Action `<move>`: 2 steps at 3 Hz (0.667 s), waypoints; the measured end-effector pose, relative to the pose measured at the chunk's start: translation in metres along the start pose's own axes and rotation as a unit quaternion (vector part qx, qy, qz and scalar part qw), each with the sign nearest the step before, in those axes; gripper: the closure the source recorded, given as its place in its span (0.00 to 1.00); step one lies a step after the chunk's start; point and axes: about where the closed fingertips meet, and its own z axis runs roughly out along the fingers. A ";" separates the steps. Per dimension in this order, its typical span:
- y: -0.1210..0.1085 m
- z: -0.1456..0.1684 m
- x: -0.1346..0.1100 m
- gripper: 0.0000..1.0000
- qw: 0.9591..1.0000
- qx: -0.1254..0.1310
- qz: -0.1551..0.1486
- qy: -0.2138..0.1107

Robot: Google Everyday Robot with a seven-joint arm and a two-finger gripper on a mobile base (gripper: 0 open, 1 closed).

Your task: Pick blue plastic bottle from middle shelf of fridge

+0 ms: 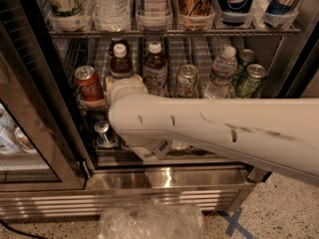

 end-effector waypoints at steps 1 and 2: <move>-0.001 -0.005 -0.005 1.00 1.000 0.006 0.005 -0.015; -0.001 -0.006 -0.005 1.00 1.000 0.006 0.005 -0.015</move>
Offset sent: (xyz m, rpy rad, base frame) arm -0.0641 -0.0286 0.1088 0.1633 -0.3438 -0.1664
